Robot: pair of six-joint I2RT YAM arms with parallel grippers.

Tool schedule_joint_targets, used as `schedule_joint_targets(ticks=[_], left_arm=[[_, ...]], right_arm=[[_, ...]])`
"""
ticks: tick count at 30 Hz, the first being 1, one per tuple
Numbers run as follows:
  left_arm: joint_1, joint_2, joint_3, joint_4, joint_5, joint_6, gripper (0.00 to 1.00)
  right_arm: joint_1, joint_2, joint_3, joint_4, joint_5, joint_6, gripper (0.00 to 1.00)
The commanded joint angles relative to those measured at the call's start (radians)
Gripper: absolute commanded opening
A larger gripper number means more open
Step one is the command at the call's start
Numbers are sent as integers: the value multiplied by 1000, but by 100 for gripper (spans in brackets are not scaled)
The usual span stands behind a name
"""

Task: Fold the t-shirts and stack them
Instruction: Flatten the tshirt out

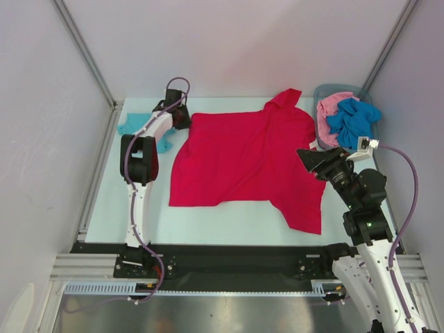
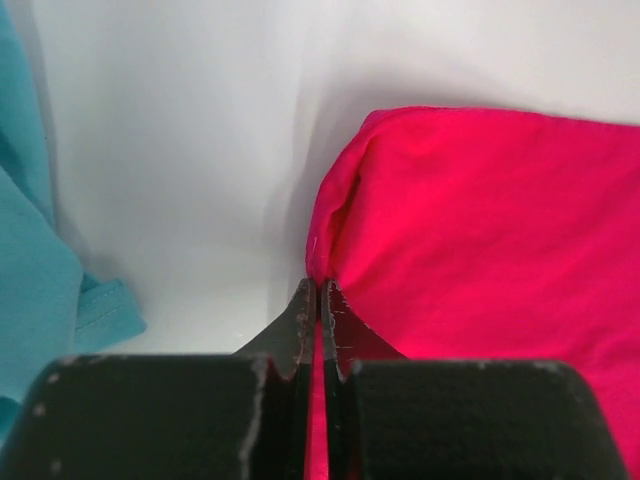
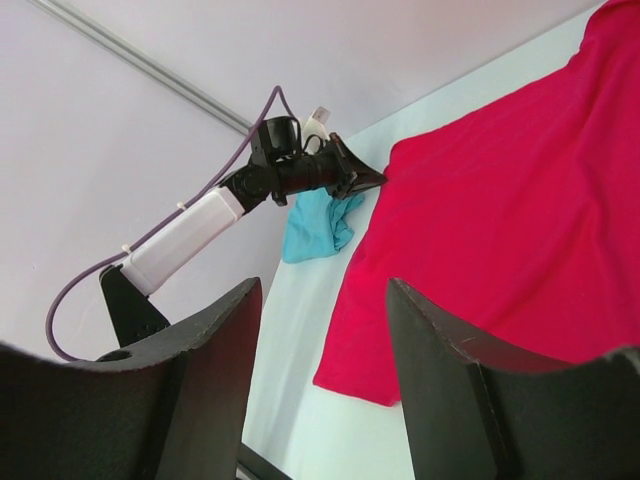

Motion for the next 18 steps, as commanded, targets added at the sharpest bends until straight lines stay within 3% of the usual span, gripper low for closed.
schedule_joint_targets(ticks=[1,6,13,18], left_arm=[[2,-75,9,-15,-41,38,3],[2,-88,11,-30,-115,49,6],[2,-89,11,-33,-124,53,29],[2,-85,4,-33,-124,50,31]], right_arm=[[5,-4,-6,48,-16,11,58],[5,-4,-10,53,-19,16,58],[5,-6,-12,50,-22,16,57],[5,-10,-9,50,-22,16,57]])
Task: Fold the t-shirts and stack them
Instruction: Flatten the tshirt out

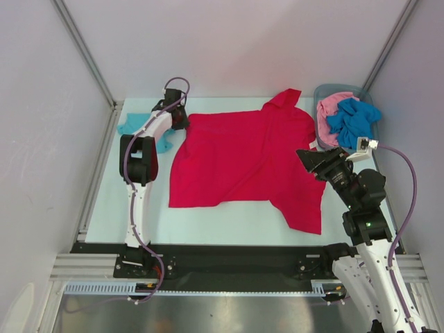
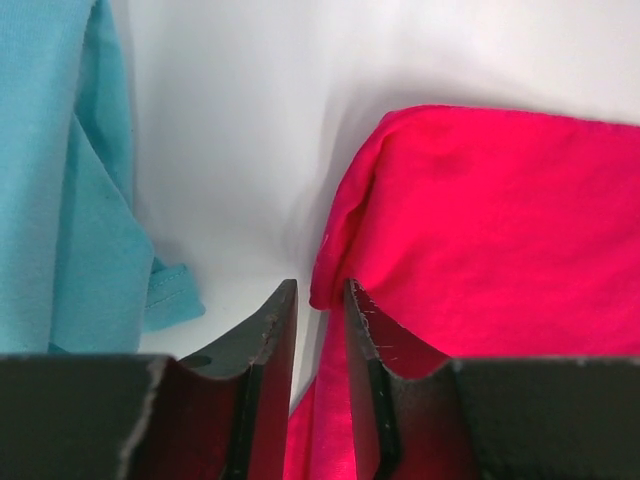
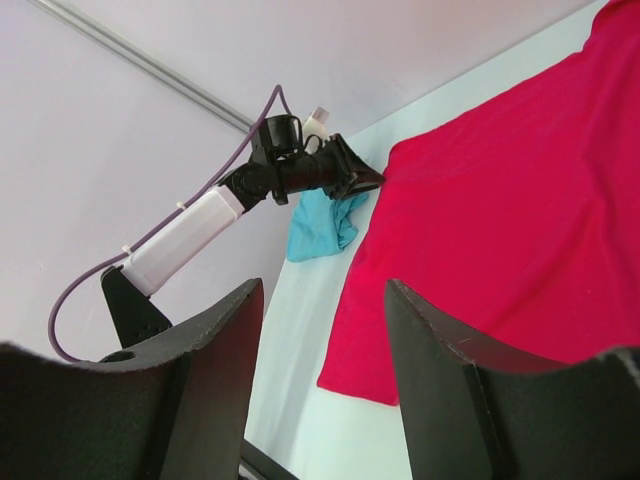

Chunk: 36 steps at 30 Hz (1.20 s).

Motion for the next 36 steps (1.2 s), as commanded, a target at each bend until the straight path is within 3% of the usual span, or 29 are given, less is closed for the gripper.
schedule_joint_targets(ticks=[1,14,20,36], left_arm=[[2,-70,4,5,-20,20,30],[5,-56,-6,19,-34,27,27],[13,-24,8,24,32,4,27],[17,19,80,-36,43,-6,16]], right_arm=[[5,-9,5,37,-13,0,57],[5,-15,24,26,-25,9,56],[5,-15,49,15,-25,10,56],[9,-26,93,-3,-19,10,57]])
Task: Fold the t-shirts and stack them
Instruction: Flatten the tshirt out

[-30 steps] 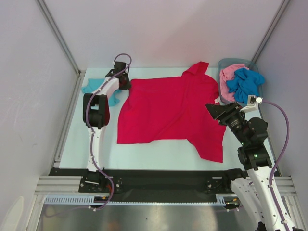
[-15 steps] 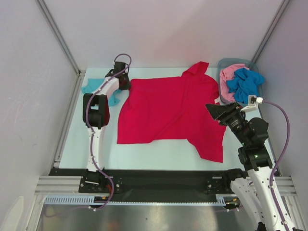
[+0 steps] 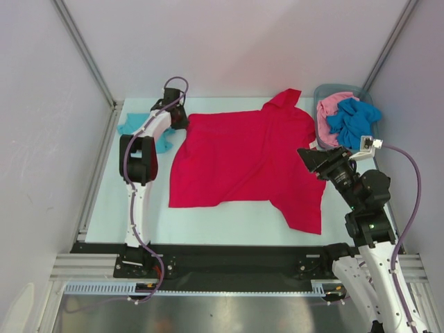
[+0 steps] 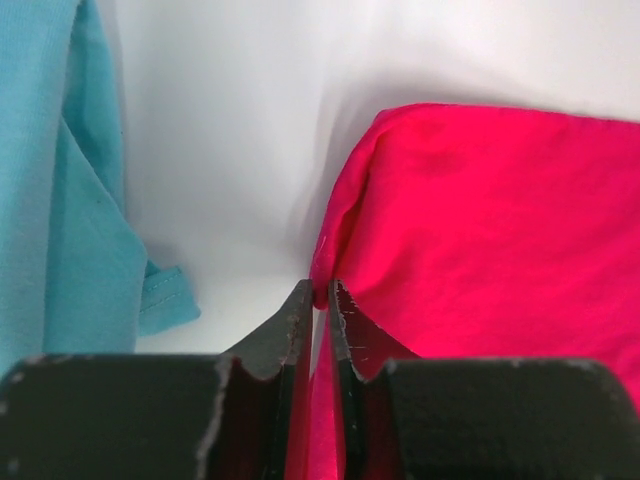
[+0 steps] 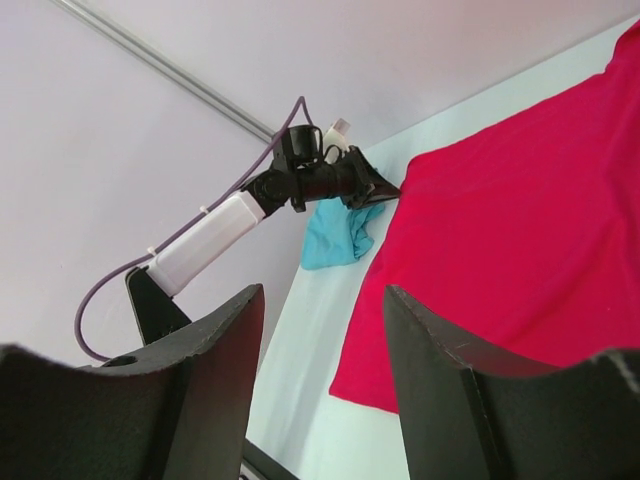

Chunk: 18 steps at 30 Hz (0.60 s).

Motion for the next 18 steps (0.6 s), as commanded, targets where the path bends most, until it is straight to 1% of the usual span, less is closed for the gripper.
schedule_joint_targets(ticks=[1,6,11,14,17,18], left_arm=[[7,10,59,-22,3,0,16],[7,23,85,-50,-5,6,21],[7,38,116,-74,-3,6,20],[7,50,133,-88,-1,6,18],[7,52,137,-94,-5,9,14],[7,53,139,-97,-9,11,8]], right_arm=[[9,-19,57,9,-1,7,57],[10,-25,99,-1,5,12,57],[16,-20,142,-9,7,10,57],[18,-23,143,-12,10,10,56],[18,-31,142,-14,13,13,56],[19,-34,142,-15,14,10,56]])
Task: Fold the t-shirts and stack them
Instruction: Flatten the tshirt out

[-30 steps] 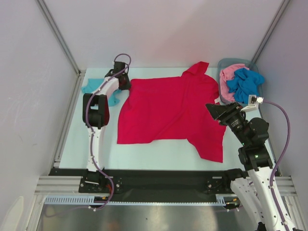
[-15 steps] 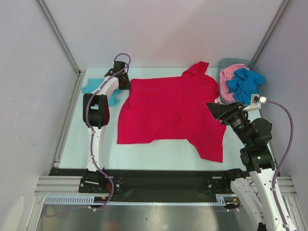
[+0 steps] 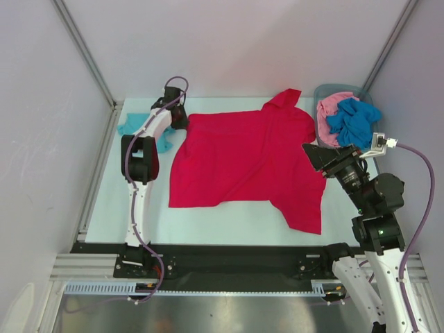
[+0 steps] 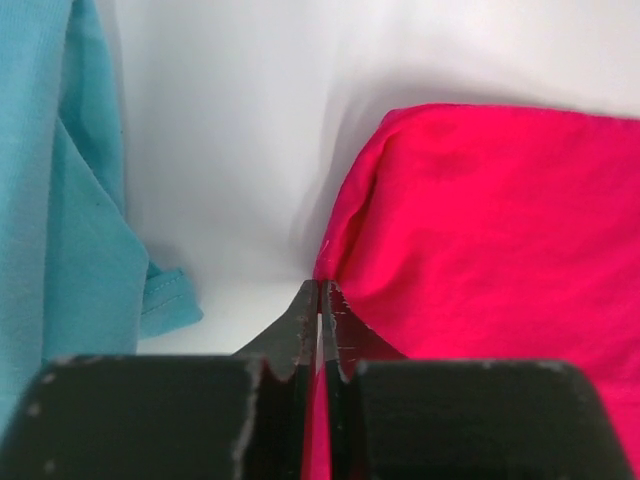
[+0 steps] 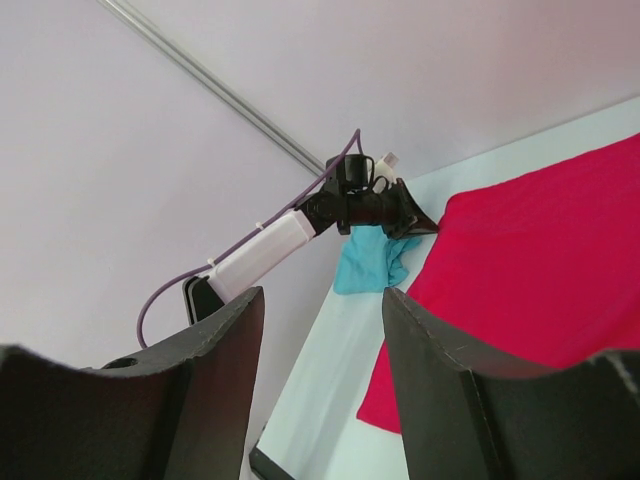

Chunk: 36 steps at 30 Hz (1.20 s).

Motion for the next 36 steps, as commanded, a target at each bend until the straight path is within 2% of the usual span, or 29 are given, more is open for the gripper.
schedule_joint_targets(ticks=[1,2,25,36], left_arm=[[5,5,50,-16,-11,11,3],[5,3,51,-16,-16,13,0],[-7,-125,73,46,-256,39,0],[-13,-81,251,40,-296,68,0]], right_arm=[[7,-15,32,0,14,6,56],[8,-15,38,0,14,6,56],[13,-38,2,7,3,9,56],[13,-45,-23,23,0,3,55]])
